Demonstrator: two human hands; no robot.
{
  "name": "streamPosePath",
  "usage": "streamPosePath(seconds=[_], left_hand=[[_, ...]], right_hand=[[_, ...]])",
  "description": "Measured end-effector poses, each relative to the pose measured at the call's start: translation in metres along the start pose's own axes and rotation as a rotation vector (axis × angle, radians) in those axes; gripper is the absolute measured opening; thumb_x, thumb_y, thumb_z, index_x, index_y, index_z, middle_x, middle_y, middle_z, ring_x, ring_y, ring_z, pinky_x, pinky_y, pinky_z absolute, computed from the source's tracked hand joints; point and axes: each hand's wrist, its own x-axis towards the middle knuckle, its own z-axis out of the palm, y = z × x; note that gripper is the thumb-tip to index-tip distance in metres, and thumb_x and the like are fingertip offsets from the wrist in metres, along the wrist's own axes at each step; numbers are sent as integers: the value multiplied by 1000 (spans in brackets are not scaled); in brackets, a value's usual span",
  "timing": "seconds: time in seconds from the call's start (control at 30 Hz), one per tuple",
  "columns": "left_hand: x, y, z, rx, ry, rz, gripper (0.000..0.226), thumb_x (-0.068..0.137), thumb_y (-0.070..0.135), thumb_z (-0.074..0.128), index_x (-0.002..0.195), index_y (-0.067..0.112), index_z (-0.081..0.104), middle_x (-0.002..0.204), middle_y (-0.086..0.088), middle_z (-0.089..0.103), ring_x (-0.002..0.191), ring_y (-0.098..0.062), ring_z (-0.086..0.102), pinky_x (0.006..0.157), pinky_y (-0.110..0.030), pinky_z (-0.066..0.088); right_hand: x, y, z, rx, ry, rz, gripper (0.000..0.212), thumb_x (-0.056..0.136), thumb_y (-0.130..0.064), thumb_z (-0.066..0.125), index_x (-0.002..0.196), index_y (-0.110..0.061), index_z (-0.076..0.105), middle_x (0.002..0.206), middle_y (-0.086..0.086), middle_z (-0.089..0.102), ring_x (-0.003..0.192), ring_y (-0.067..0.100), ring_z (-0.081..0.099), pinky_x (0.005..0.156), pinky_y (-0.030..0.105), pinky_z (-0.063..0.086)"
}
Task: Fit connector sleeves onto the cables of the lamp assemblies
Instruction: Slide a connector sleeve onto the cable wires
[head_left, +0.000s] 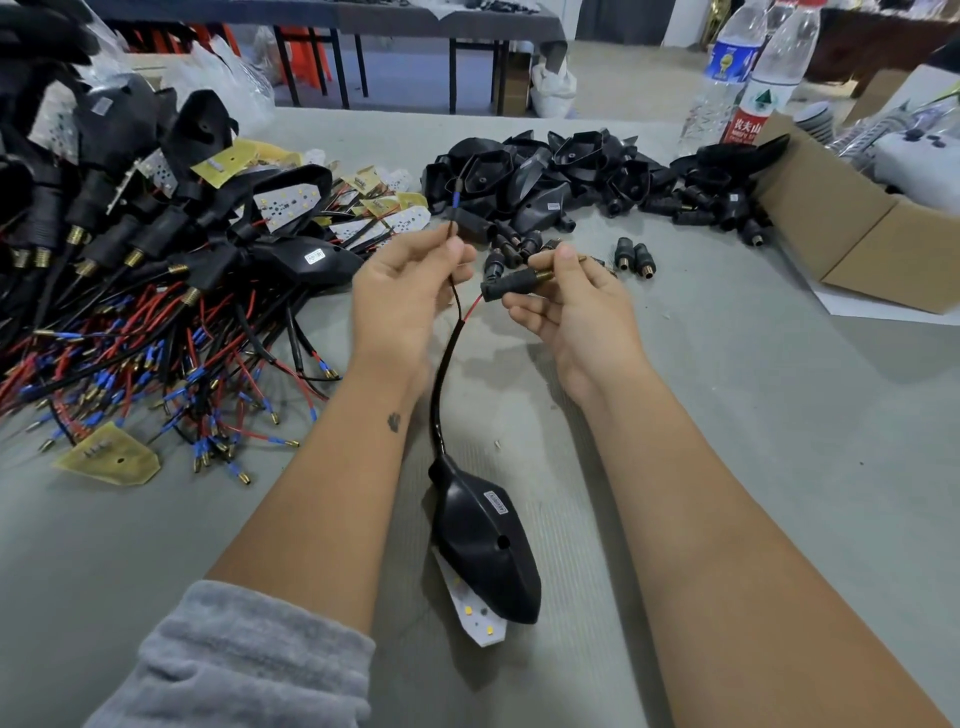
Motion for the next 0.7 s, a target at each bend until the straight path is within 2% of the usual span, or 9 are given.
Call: streamPosePath(seconds=[0.07,0.17,0.27,0.43,0.57,0.7], left_hand=[[0,3,-2,-34,37,29,11,91,15,66,80,18,67,70,5,70,64,-8,61,66,-24,43],[1,6,-4,-17,82,59,19,92,24,66,74,18,64,67,5,67,56,-6,57,54,-18,36],[3,5,-7,99,57,78,20,91,22,67,72,16,64,62,4,68,48,-3,47,47,-13,35],[2,-1,-4,299,-30,94,4,90,11,66,89,11,70,53,7,65,47,3,50,54,-7,39],[2,-4,-3,392,-73,108,15,88,6,67,78,17,70,59,14,66,58,6,57,65,-8,45],[1,-4,-4,462,-93,111,20,87,9,69,72,22,69,58,17,65,58,7,56,64,-8,45]], right_hand=[[3,0,-2,77,19,19,28,104,-23,44,89,-6,61,79,13,68,61,19,68,60,25,56],[5,0,-4,146,44,42,29,104,-23,44,88,-6,62,77,13,68,65,21,71,60,23,56],[7,1,-5,181,59,50,30,104,-23,45,87,-6,63,82,15,61,65,21,72,59,23,56],[8,1,-6,218,62,37,32,105,-24,43,86,-7,62,79,13,57,61,18,70,58,22,55],[9,2,-6,244,89,38,32,106,-24,40,84,-9,59,81,13,61,57,17,67,56,23,54],[10,0,-5,269,110,56,32,106,-24,38,84,-10,57,80,12,61,56,17,65,55,23,54]])
